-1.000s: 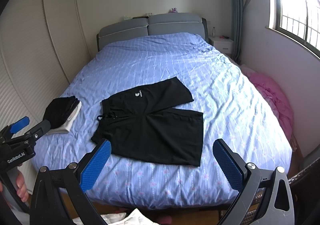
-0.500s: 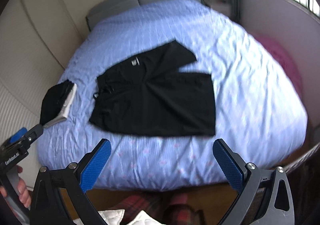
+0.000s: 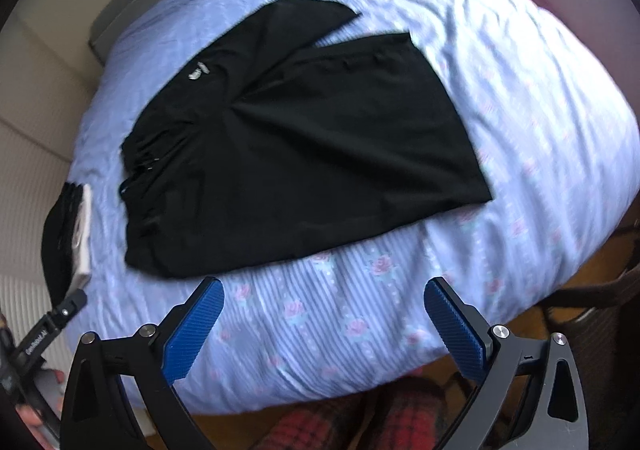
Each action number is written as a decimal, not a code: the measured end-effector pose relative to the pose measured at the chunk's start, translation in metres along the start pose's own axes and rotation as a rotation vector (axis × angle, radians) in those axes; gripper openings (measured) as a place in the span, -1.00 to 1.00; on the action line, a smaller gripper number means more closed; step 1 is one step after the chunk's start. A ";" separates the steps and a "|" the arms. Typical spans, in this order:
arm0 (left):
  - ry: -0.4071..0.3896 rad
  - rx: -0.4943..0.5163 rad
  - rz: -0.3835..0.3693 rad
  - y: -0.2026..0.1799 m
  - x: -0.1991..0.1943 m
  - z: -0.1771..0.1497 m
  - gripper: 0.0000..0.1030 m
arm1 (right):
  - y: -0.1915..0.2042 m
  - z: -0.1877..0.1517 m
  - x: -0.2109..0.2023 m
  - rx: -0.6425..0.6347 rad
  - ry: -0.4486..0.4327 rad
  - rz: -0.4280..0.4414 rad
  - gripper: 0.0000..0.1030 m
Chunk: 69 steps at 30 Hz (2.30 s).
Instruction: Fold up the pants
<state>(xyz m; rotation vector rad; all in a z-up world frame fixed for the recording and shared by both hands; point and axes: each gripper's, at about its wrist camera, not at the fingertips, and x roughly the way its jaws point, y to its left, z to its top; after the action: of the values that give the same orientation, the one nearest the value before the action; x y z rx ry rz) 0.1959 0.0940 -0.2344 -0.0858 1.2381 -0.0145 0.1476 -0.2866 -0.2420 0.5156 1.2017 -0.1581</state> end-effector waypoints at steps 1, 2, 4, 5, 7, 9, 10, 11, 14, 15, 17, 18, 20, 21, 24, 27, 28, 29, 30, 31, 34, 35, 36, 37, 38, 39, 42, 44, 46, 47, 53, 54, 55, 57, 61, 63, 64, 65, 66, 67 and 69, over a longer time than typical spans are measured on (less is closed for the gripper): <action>0.020 -0.010 -0.014 0.002 0.011 0.001 0.99 | -0.001 -0.001 0.012 0.019 0.005 -0.002 0.87; 0.040 -0.021 -0.033 0.003 0.026 0.002 0.99 | -0.003 -0.003 0.018 0.026 0.007 -0.005 0.87; 0.052 -0.029 -0.051 0.004 0.044 0.004 0.97 | -0.008 -0.005 0.039 0.042 0.019 -0.007 0.85; 0.054 -0.029 -0.053 0.005 0.055 0.005 0.97 | -0.011 -0.006 0.049 0.050 0.032 -0.007 0.82; 0.060 -0.033 -0.055 0.005 0.071 0.007 0.97 | -0.016 -0.006 0.068 0.079 0.060 0.002 0.68; 0.080 -0.027 -0.090 0.002 0.087 0.006 0.96 | -0.021 -0.005 0.080 0.116 0.065 0.023 0.66; 0.086 -0.016 -0.097 0.001 0.092 0.005 0.95 | -0.024 -0.004 0.084 0.133 0.060 0.030 0.66; 0.093 -0.005 -0.098 0.000 0.098 0.005 0.93 | -0.026 -0.003 0.087 0.142 0.055 0.041 0.66; 0.100 -0.001 -0.108 -0.001 0.113 0.006 0.93 | -0.031 0.001 0.095 0.154 0.032 0.072 0.66; 0.104 -0.003 -0.116 -0.002 0.117 0.007 0.93 | -0.034 0.002 0.100 0.157 0.029 0.081 0.66; 0.114 -0.027 -0.147 -0.002 0.128 0.009 0.92 | -0.039 0.005 0.112 0.176 0.039 0.091 0.66; 0.111 -0.027 -0.156 -0.003 0.131 0.009 0.93 | -0.042 0.007 0.117 0.190 0.043 0.102 0.66; 0.092 -0.013 -0.146 -0.007 0.137 0.012 0.93 | -0.044 0.010 0.118 0.204 0.032 0.116 0.66; 0.086 -0.025 -0.147 -0.008 0.140 0.015 0.93 | -0.046 0.012 0.118 0.208 0.021 0.122 0.66; 0.073 -0.068 -0.145 -0.013 0.145 0.022 0.90 | -0.053 0.022 0.120 0.212 -0.010 0.130 0.64; 0.068 -0.071 -0.135 -0.022 0.144 0.028 0.63 | -0.059 0.033 0.124 0.223 -0.033 0.119 0.53; 0.069 -0.070 -0.132 -0.025 0.142 0.030 0.47 | -0.060 0.039 0.124 0.224 -0.040 0.110 0.45; 0.072 -0.066 -0.127 -0.025 0.140 0.031 0.40 | -0.061 0.047 0.124 0.221 -0.053 0.094 0.38; 0.076 -0.059 -0.125 -0.027 0.140 0.032 0.24 | -0.063 0.052 0.124 0.219 -0.057 0.078 0.19; 0.082 -0.047 -0.123 -0.030 0.138 0.034 0.08 | -0.065 0.058 0.124 0.217 -0.058 0.054 -0.09; 0.096 0.001 -0.084 -0.043 0.134 0.042 -0.56 | -0.065 0.076 0.117 0.196 -0.057 0.066 -0.76; 0.099 0.013 -0.077 -0.049 0.132 0.047 -0.66 | -0.062 0.084 0.107 0.177 -0.071 0.088 -0.78; 0.099 0.019 -0.078 -0.051 0.128 0.049 -0.81 | -0.057 0.088 0.098 0.160 -0.088 0.096 -0.80; 0.098 0.014 -0.093 -0.054 0.123 0.053 -0.81 | -0.050 0.095 0.082 0.128 -0.115 0.105 -0.82; 0.096 0.003 -0.115 -0.056 0.116 0.055 -0.81 | -0.044 0.101 0.067 0.106 -0.138 0.115 -0.83; 0.094 -0.003 -0.123 -0.057 0.109 0.056 -0.81 | -0.040 0.105 0.054 0.091 -0.155 0.127 -0.85; 0.062 -0.011 -0.117 -0.054 0.080 0.057 -0.82 | -0.026 0.115 0.014 0.043 -0.196 0.161 -0.87; 0.031 -0.017 -0.104 -0.051 0.057 0.058 -0.82 | -0.015 0.121 -0.009 0.007 -0.206 0.183 -0.88; -0.003 -0.018 -0.095 -0.047 0.034 0.059 -0.83 | -0.005 0.125 -0.028 -0.023 -0.209 0.202 -0.89; -0.013 -0.018 -0.097 -0.041 0.023 0.056 -0.83 | -0.002 0.127 -0.037 -0.031 -0.211 0.219 -0.89; -0.005 -0.005 -0.113 -0.032 -0.018 0.062 -0.84 | 0.013 0.134 -0.083 -0.127 -0.210 0.249 -0.89; 0.012 -0.009 -0.109 -0.030 -0.018 0.063 -0.84 | 0.015 0.137 -0.084 -0.129 -0.197 0.248 -0.89; 0.027 -0.011 -0.103 -0.029 -0.019 0.065 -0.84 | 0.017 0.140 -0.083 -0.128 -0.182 0.246 -0.89; 0.050 -0.024 -0.097 -0.026 -0.021 0.067 -0.84 | 0.019 0.141 -0.084 -0.130 -0.164 0.243 -0.89; 0.078 -0.075 -0.086 -0.031 -0.020 0.086 -0.84 | 0.016 0.154 -0.088 -0.117 -0.157 0.239 -0.89; 0.073 -0.101 -0.089 -0.036 -0.018 0.105 -0.83 | 0.021 0.170 -0.088 -0.110 -0.172 0.228 -0.89; 0.061 -0.110 -0.082 -0.038 -0.017 0.111 -0.83 | 0.024 0.172 -0.088 -0.110 -0.181 0.227 -0.89; 0.048 -0.114 -0.073 -0.038 -0.016 0.117 -0.83 | 0.027 0.181 -0.086 -0.111 -0.190 0.219 -0.89; 0.036 -0.116 -0.067 -0.040 -0.016 0.124 -0.83 | 0.031 0.194 -0.082 -0.115 -0.201 0.209 -0.89; 0.017 -0.115 -0.063 -0.040 -0.015 0.138 -0.83 | 0.036 0.203 -0.079 -0.121 -0.214 0.203 -0.89; -0.011 -0.109 -0.057 -0.042 -0.014 0.156 -0.83 | 0.047 0.228 -0.068 -0.120 -0.238 0.193 -0.89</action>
<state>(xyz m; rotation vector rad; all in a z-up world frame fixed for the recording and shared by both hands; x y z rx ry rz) 0.3406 0.0621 -0.1680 -0.2156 1.2246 0.0047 0.3337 -0.3610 -0.1064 0.4903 0.9179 0.0176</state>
